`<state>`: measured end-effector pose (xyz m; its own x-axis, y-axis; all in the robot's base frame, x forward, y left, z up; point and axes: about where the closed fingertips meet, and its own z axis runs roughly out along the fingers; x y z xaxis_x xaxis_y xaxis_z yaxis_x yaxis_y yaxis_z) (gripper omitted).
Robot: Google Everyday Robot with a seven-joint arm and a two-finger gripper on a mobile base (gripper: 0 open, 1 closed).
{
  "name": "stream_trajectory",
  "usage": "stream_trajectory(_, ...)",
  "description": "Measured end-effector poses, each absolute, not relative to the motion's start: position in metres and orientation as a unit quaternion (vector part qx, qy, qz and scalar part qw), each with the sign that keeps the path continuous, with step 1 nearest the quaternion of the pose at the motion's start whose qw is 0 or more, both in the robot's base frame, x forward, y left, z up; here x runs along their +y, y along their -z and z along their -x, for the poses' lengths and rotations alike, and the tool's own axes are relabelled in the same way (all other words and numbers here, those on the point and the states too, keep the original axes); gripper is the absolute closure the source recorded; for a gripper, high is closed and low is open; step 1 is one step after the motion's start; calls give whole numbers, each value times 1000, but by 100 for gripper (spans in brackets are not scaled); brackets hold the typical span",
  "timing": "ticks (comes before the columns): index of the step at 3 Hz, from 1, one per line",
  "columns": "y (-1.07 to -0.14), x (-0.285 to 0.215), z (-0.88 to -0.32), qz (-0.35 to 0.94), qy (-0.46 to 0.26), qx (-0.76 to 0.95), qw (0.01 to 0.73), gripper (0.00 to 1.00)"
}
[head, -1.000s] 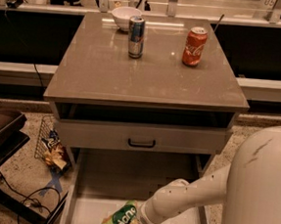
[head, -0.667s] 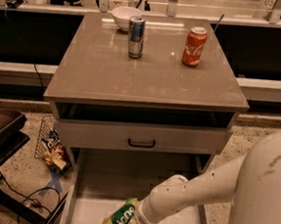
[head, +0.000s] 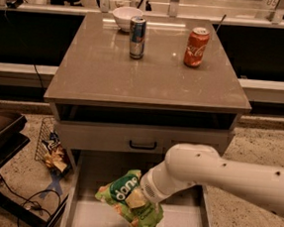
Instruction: Pick green rice chip bag from middle drawer and place on counter
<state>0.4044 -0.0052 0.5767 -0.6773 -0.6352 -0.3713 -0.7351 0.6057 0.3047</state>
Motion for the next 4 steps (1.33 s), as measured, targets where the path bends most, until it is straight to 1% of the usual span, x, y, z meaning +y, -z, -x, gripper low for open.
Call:
stream_trajectory(1, -662, -44, -419, 339, -245, 901, 113, 100)
stream_trajectory(2, -702, -68, -425, 325, -260, 902, 111, 100)
stream_trajectory(3, -741, -93, -436, 314, -273, 899, 137, 100)
stream_trajectory(4, -741, -93, -436, 314, -273, 899, 137, 100)
